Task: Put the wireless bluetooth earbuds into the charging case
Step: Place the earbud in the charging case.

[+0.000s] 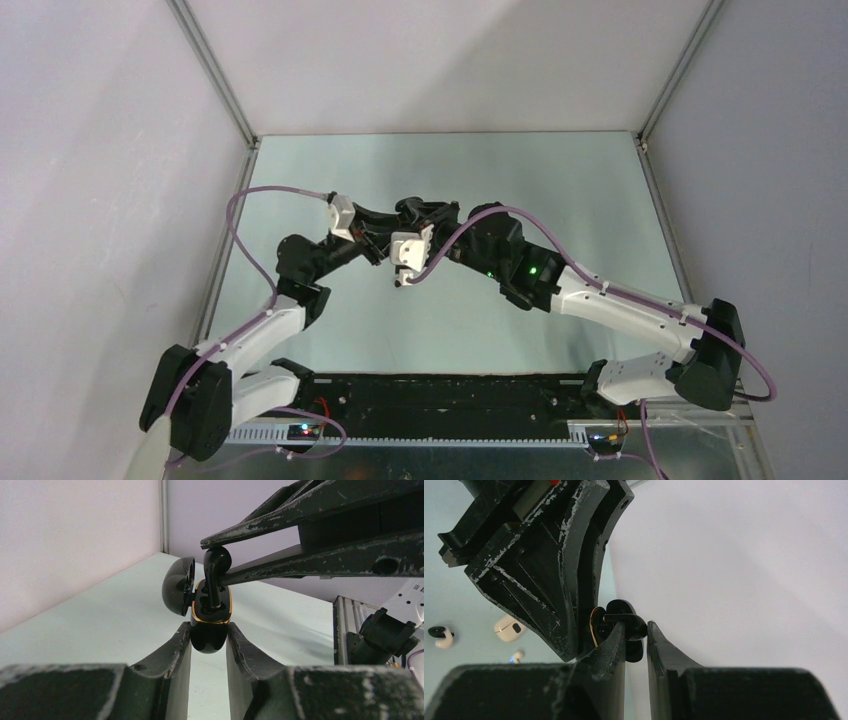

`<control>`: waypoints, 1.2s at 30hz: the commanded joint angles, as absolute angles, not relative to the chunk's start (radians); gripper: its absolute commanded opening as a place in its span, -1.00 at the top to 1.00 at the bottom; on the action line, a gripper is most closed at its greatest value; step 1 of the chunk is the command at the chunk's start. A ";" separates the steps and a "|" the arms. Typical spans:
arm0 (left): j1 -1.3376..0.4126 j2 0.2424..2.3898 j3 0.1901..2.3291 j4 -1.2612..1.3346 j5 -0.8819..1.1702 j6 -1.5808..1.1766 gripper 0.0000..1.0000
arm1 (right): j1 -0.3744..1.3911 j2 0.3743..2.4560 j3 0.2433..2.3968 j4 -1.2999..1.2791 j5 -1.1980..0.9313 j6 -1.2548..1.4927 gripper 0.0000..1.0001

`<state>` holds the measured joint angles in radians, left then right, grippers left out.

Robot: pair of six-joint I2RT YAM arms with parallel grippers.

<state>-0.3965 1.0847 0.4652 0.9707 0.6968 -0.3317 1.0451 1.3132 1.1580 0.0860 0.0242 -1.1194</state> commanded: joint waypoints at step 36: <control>-0.404 1.080 0.466 1.023 0.611 -0.339 1.00 | 1.043 1.324 1.200 0.023 -0.064 -1.302 0.76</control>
